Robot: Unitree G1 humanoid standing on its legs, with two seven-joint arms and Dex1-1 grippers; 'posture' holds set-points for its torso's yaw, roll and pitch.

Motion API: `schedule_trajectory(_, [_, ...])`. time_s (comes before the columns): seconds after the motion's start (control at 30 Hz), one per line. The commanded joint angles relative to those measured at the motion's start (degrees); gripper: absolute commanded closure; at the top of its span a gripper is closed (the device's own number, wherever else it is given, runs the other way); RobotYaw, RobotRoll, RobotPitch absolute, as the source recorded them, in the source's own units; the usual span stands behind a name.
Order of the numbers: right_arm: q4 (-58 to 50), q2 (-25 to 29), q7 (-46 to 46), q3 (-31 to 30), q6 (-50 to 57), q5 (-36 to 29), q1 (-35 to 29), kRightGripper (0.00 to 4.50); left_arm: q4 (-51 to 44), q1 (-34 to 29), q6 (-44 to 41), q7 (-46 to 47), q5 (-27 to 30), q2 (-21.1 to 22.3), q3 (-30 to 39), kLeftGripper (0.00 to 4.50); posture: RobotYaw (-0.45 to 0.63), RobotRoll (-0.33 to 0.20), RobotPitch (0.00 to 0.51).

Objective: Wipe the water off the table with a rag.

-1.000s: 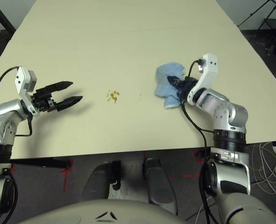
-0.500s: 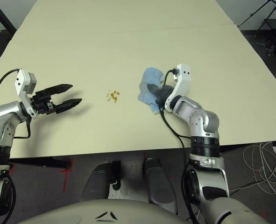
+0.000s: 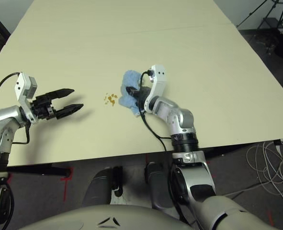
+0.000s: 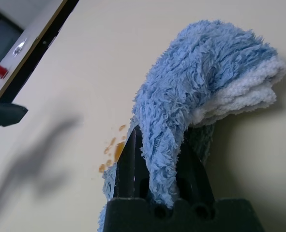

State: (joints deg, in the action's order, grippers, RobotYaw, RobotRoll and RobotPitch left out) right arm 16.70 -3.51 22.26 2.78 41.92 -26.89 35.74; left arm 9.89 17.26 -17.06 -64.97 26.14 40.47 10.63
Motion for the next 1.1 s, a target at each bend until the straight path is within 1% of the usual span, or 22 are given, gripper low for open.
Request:
schedule_trajectory(0.03, [3.95, -2.26, 2.1, -3.3, 0.88, 0.7, -0.07, 4.39, -0.59, -1.07, -0.14, -0.43, 0.59, 0.98, 0.86, 0.0, -0.04, 0.0, 0.19])
schedule_trajectory(0.4, [7.3, -6.73, 5.82, -8.62, 0.15, 3.58, 0.57, 4.39, -2.6, -3.93, -1.32, -1.12, 2.62, 3.05, 3.04, 0.0, -0.02, 0.0, 0.2])
schedule_trajectory(0.57, [7.72, -8.11, 6.97, -11.19, 0.14, 4.32, -0.02, 4.39, -3.41, -4.4, -1.84, -0.72, 2.95, 3.11, 3.19, 0.0, -0.01, 0.0, 0.201])
schedule_trajectory(0.7, [7.87, -8.4, 7.3, -11.94, 0.06, 4.42, -0.03, 4.39, -3.82, -4.56, -2.06, -0.54, 3.05, 2.93, 3.2, 0.0, -0.01, 0.0, 0.201])
schedule_trajectory(0.87, [8.78, -7.45, 7.12, -10.53, -0.78, 4.41, 1.27, 4.39, -4.21, -4.81, -2.24, -0.41, 3.27, 2.7, 3.08, 0.0, -0.01, 0.0, 0.199])
schedule_trajectory(1.1, [12.35, -1.37, 7.51, -5.41, -3.82, 4.66, 5.86, 4.39, -4.33, -4.75, -2.23, -0.34, 3.41, 2.41, 2.52, 0.0, -0.02, 0.0, 0.199])
